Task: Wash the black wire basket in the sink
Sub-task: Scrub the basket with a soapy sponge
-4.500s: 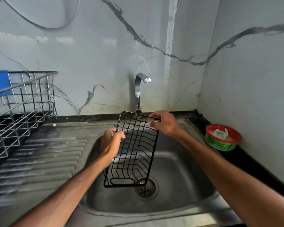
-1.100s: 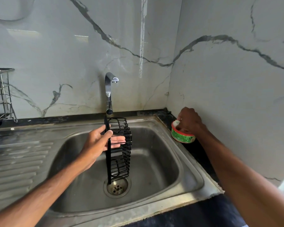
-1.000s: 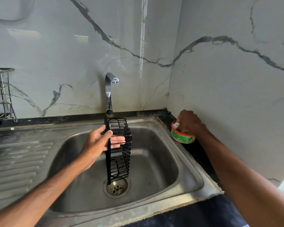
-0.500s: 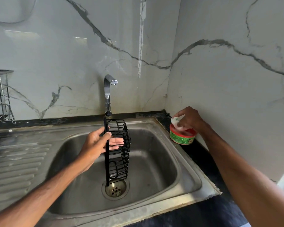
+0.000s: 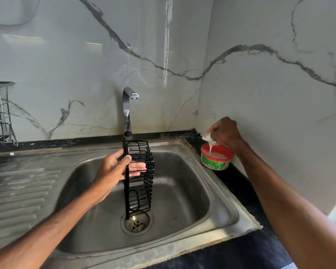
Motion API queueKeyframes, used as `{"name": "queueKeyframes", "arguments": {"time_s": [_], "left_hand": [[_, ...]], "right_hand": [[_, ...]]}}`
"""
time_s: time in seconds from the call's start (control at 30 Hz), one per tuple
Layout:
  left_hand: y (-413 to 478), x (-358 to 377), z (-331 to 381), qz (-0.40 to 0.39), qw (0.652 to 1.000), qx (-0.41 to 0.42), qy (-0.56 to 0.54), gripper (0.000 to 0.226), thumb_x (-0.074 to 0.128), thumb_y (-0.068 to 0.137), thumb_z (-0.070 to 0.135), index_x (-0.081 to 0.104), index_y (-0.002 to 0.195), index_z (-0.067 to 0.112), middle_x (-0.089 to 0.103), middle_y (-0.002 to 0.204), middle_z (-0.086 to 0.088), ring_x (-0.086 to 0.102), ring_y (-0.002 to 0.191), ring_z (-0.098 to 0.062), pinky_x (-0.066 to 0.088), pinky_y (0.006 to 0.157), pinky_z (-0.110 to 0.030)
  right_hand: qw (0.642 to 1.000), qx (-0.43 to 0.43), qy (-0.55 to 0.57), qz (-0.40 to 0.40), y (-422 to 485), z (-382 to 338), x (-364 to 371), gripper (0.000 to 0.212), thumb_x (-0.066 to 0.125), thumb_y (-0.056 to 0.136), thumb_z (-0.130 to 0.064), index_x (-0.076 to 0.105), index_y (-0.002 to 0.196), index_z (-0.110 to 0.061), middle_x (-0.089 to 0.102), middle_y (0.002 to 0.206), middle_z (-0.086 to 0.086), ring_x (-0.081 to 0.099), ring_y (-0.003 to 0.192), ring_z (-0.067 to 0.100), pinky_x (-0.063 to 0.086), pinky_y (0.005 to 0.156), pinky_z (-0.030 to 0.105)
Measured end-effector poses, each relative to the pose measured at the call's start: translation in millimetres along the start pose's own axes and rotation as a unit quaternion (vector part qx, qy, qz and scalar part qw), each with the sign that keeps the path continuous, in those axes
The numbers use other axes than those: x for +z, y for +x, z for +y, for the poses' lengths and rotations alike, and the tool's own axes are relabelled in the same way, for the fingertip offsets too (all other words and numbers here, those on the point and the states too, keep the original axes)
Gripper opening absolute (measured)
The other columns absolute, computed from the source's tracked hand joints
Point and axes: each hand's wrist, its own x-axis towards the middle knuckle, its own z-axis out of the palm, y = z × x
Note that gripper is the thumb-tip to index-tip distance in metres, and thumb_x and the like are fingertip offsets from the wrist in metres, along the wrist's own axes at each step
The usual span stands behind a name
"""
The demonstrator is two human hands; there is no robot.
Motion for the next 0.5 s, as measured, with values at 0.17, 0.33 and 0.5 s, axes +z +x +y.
{"name": "queueKeyframes", "arguments": {"time_s": [0.17, 0.33, 0.5], "left_hand": [[1, 0, -1, -0.001, 1.000, 0.002, -0.002, 0.017, 0.042, 0.111, 0.009, 0.056, 0.118, 0.015, 0.078, 0.097, -0.024, 0.078, 0.093, -0.036, 0.066, 0.077, -0.034], [3, -1, -3, 0.000, 1.000, 0.003, -0.002, 0.017, 0.042, 0.111, 0.010, 0.057, 0.118, 0.016, 0.078, 0.098, -0.024, 0.078, 0.094, -0.037, 0.066, 0.079, -0.035], [-1, 1, -1, -0.004, 1.000, 0.007, 0.009, 0.016, 0.042, 0.111, 0.013, 0.055, 0.113, 0.023, 0.079, 0.096, -0.022, 0.079, 0.090, -0.034, 0.065, 0.075, -0.032]], "right_hand": [[0.998, -0.012, -0.024, 0.052, 1, -7, -2, 0.019, 0.071, 0.077, -0.002, 0.083, 0.089, -0.008, 0.078, 0.089, 0.011, 0.073, 0.086, 0.022, 0.053, 0.074, 0.025], [0.998, -0.031, -0.003, 0.060, 0, -6, 1, 0.017, 0.076, 0.076, -0.004, 0.083, 0.090, -0.011, 0.078, 0.091, 0.009, 0.071, 0.084, 0.020, 0.058, 0.079, 0.032], [0.996, -0.019, 0.071, 0.057, -11, -8, 10, 0.019, 0.077, 0.082, -0.012, 0.080, 0.102, -0.011, 0.076, 0.093, 0.009, 0.065, 0.076, 0.011, 0.049, 0.064, 0.015]]}}
